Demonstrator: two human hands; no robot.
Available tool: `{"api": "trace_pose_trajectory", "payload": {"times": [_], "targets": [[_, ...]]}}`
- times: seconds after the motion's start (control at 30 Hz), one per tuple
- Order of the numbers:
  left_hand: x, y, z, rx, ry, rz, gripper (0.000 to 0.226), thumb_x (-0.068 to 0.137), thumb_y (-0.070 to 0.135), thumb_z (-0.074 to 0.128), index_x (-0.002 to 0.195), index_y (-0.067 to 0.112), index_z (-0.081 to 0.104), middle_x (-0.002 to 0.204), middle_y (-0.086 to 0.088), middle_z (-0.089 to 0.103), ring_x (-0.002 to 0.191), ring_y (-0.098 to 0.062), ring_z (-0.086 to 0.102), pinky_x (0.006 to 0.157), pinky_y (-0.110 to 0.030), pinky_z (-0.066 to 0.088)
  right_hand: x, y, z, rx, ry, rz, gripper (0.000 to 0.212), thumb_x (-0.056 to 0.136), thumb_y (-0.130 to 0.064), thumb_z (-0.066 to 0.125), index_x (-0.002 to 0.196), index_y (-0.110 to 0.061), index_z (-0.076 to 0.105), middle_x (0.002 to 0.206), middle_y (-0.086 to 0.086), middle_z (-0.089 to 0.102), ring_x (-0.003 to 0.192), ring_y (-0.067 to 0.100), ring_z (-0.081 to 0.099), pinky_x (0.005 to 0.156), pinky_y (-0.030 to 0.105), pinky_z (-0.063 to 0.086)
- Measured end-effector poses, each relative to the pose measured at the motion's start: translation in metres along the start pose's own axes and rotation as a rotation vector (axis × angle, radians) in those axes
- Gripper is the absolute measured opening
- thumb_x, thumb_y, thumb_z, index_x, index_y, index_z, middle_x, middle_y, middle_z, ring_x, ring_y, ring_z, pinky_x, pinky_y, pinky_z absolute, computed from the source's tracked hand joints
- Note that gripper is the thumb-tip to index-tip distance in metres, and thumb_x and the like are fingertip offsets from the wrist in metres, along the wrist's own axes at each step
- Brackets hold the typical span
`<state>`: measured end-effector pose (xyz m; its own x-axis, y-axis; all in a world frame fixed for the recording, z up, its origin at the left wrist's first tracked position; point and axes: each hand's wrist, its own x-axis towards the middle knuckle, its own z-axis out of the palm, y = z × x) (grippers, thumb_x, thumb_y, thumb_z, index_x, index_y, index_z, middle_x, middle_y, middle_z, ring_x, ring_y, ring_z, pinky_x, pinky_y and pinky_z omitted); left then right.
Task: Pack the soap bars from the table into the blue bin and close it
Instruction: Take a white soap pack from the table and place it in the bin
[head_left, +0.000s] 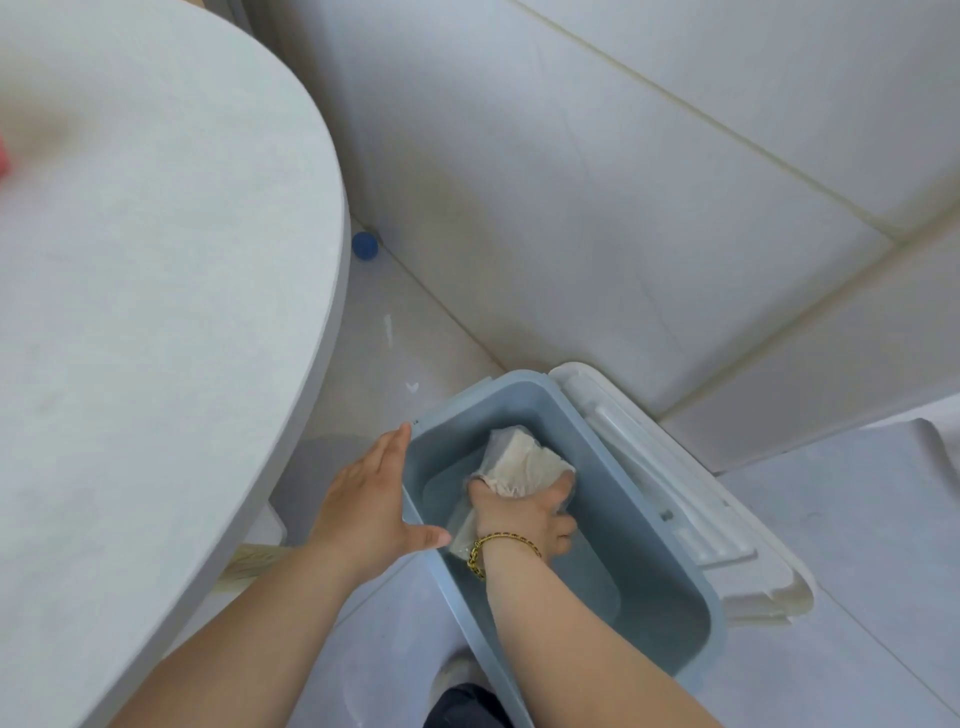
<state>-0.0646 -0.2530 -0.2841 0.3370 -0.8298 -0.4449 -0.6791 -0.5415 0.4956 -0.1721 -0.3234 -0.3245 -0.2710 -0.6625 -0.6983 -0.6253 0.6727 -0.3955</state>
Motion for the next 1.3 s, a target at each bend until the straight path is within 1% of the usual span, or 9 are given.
{"api": "trace_pose_trajectory", "payload": {"times": [0.1,0.27,0.57,0.7,0.8,0.87,0.97,1.1,1.3], "targets": [[-0.009,0.001,0.005,0.007,0.015,0.013,0.113,0.068,0.049,0.07,0.142,0.019,-0.009,0.155,0.0,0.002,0.141,-0.017,0.009,0.114,-0.032,0.012,-0.005,0.002,-0.002,0.195,0.029,0.154,0.109,0.063,-0.048,0.07,0.142,-0.026,-0.002,0.133,0.02,0.03,0.12,0.035,0.034,0.094,0.042,0.036],[-0.02,0.004,0.015,-0.008,0.052,0.034,0.112,0.068,0.052,0.068,0.142,0.019,-0.009,0.155,0.001,0.003,0.141,-0.014,0.007,0.114,-0.03,0.007,-0.004,-0.005,0.007,0.123,-0.004,0.092,0.112,0.066,-0.049,0.069,0.142,-0.028,-0.009,0.131,0.018,0.029,0.12,0.033,0.031,0.092,0.041,0.037],[-0.016,-0.001,0.019,-0.047,0.075,0.057,0.109,0.069,0.051,0.067,0.142,0.019,-0.008,0.155,0.001,0.003,0.14,-0.013,0.007,0.113,-0.029,0.007,0.018,-0.014,0.026,0.082,-0.077,0.176,0.118,0.065,-0.054,0.068,0.142,-0.026,-0.018,0.134,0.019,0.027,0.122,0.036,0.032,0.103,0.044,0.032],[-0.016,-0.002,0.02,-0.048,0.068,0.061,0.109,0.069,0.051,0.067,0.141,0.019,-0.009,0.155,0.002,0.002,0.141,-0.013,0.006,0.113,-0.029,0.005,0.018,-0.005,0.025,0.1,-0.161,0.09,0.109,0.073,-0.048,0.065,0.142,-0.027,-0.017,0.146,0.017,0.015,0.13,0.038,0.027,0.106,0.045,0.03],[-0.017,-0.001,0.02,-0.038,0.059,0.063,0.109,0.069,0.052,0.066,0.141,0.019,-0.009,0.155,0.001,0.0,0.141,-0.014,0.005,0.113,-0.029,0.005,0.017,0.008,0.022,0.065,-0.232,-0.05,0.092,0.083,-0.024,0.06,0.143,-0.032,-0.009,0.15,0.014,0.001,0.127,0.035,0.038,0.108,0.039,0.035],[-0.017,-0.001,0.02,-0.038,0.059,0.06,0.109,0.069,0.052,0.066,0.141,0.019,-0.009,0.155,0.001,0.0,0.141,-0.014,0.005,0.113,-0.029,0.005,0.016,0.016,0.02,-0.008,-0.252,-0.151,0.091,0.082,-0.016,0.061,0.143,-0.035,-0.004,0.15,0.012,-0.002,0.124,0.031,0.043,0.106,0.035,0.038],[-0.016,0.0,0.02,-0.038,0.056,0.052,0.109,0.07,0.051,0.066,0.141,0.019,-0.01,0.155,0.001,-0.001,0.141,-0.013,0.004,0.113,-0.029,0.004,0.02,0.021,0.018,-0.078,-0.276,-0.204,0.097,0.079,-0.019,0.066,0.142,-0.039,-0.006,0.148,0.012,-0.001,0.124,0.03,0.043,0.102,0.035,0.041],[-0.016,0.002,0.02,-0.015,0.051,0.034,0.109,0.07,0.052,0.065,0.141,0.019,-0.011,0.155,0.001,-0.002,0.141,-0.014,0.004,0.114,-0.03,0.005,0.025,0.014,0.018,-0.155,-0.299,-0.159,0.103,0.078,-0.02,0.068,0.14,-0.041,-0.011,0.149,0.013,-0.003,0.124,0.032,0.042,0.097,0.038,0.044],[-0.017,0.004,0.018,0.114,0.03,0.01,0.107,0.072,0.06,0.057,0.141,0.017,-0.013,0.155,0.0,-0.003,0.142,-0.015,0.002,0.115,-0.032,0.004,0.03,0.014,0.005,-0.43,-0.322,-0.2,0.096,0.082,-0.041,0.058,0.138,-0.042,-0.02,0.149,0.013,0.007,0.119,0.03,0.049,0.088,0.037,0.047]]}}
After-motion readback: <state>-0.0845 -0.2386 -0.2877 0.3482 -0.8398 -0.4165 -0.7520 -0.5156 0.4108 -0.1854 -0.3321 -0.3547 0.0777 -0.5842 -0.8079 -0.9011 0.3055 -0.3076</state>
